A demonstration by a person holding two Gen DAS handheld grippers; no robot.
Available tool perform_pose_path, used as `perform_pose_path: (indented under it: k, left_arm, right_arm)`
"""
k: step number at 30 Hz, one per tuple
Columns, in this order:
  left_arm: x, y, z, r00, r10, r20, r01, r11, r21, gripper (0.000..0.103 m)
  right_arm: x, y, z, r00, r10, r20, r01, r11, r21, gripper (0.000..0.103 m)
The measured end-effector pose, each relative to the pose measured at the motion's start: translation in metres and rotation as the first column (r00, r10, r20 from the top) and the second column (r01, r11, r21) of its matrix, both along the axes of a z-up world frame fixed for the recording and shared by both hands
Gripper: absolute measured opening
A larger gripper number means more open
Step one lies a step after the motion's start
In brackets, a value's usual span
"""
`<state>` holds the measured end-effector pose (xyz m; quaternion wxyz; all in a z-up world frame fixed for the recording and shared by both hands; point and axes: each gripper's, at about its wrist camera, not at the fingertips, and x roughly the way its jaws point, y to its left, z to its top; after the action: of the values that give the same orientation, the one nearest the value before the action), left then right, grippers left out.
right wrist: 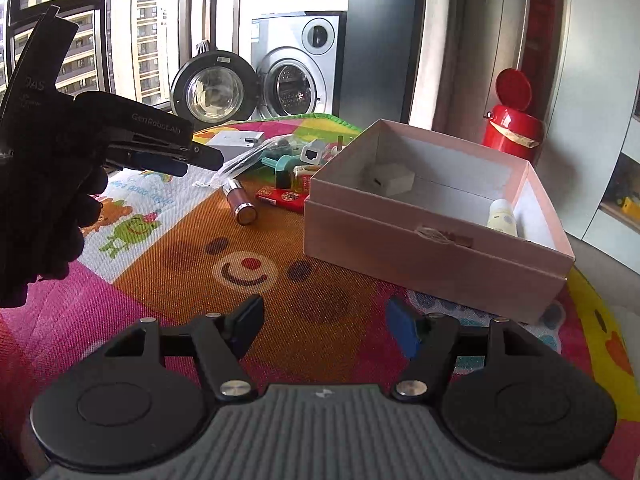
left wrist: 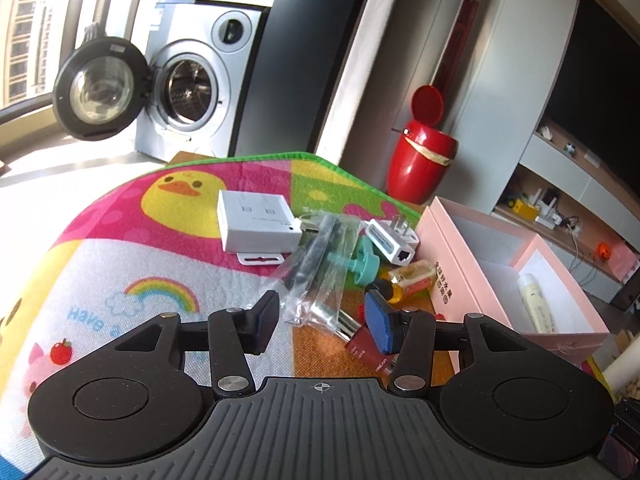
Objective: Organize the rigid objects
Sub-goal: 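Grasp the clear bag with the left tool while the right tool grasps the red lipstick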
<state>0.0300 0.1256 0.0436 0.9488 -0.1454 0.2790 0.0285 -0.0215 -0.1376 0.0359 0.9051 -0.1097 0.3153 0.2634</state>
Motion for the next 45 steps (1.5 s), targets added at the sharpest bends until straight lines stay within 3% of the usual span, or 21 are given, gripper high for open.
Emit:
perform_pose_path:
  k: [4,7,10,12,14,17,24,29,34,37,40,41,43,45]
  left_arm:
    - [0.007,0.006,-0.001,0.997,-0.072,0.036,0.068,0.993,0.094,0.052]
    - [0.025,0.008,-0.005,0.99,-0.142,0.004,0.14,0.982,0.129,0.052]
    - [0.049,0.009,-0.01,0.988,-0.153,-0.034,0.156,0.979,0.13,0.051]
    - [0.068,0.009,-0.016,0.987,-0.144,-0.074,0.153,0.978,0.141,0.045]
    - [0.081,0.008,-0.02,0.984,-0.15,-0.092,0.162,0.977,0.141,0.032]
    - [0.09,0.007,-0.026,0.982,-0.165,-0.092,0.177,0.974,0.139,0.027]
    - [0.05,0.02,-0.026,0.978,-0.202,-0.058,0.208,0.969,0.129,0.018]
    - [-0.001,0.035,-0.028,0.969,-0.222,-0.113,0.233,0.967,0.102,0.015]
    - [-0.047,0.053,-0.026,0.968,-0.223,-0.112,0.228,0.973,0.033,0.015]
    - [-0.053,0.06,-0.021,0.975,-0.208,-0.083,0.207,0.978,-0.01,0.018]
    - [-0.042,0.061,-0.011,0.985,-0.167,-0.044,0.167,0.986,0.017,0.018]
    - [-0.035,0.061,-0.007,0.986,-0.162,-0.033,0.163,0.986,0.019,0.018]
    - [-0.02,0.059,-0.001,0.986,-0.166,-0.014,0.166,0.986,0.006,0.018]
    - [0.004,0.052,0.004,0.984,-0.179,0.006,0.18,0.984,-0.008,0.018]
  right_arm:
    - [0.001,0.005,0.0,1.0,0.024,0.003,-0.024,1.0,-0.003,0.068]
    - [0.003,0.014,-0.001,0.999,0.036,-0.008,-0.036,0.999,-0.002,0.068]
    - [0.002,0.024,-0.005,0.998,0.057,-0.022,-0.057,0.998,-0.004,0.068]
    - [0.0,0.029,-0.007,0.997,0.07,-0.029,-0.071,0.997,-0.013,0.068]
    - [-0.003,0.032,-0.01,0.996,0.084,-0.032,-0.084,0.996,-0.025,0.067]
    - [-0.004,0.036,-0.012,0.995,0.091,-0.032,-0.092,0.995,-0.044,0.067]
    - [0.004,0.045,-0.01,0.995,0.093,-0.027,-0.095,0.994,-0.055,0.067]
    - [0.012,0.062,-0.001,0.991,0.133,-0.009,-0.133,0.99,-0.049,0.066]
    - [0.031,0.095,0.009,0.983,0.185,0.01,-0.185,0.982,-0.043,0.051]
    - [0.065,0.122,0.009,0.985,0.166,-0.042,-0.168,0.985,-0.03,0.048]
    - [0.086,0.142,0.001,0.988,0.142,-0.058,-0.145,0.988,-0.058,0.045]
    - [0.089,0.146,-0.002,0.989,0.135,-0.065,-0.14,0.987,-0.076,0.041]
    - [0.092,0.147,-0.007,0.987,0.123,-0.101,-0.132,0.988,-0.085,0.024]
    - [0.084,0.139,-0.005,0.98,0.143,-0.135,-0.152,0.987,-0.059,0.02]
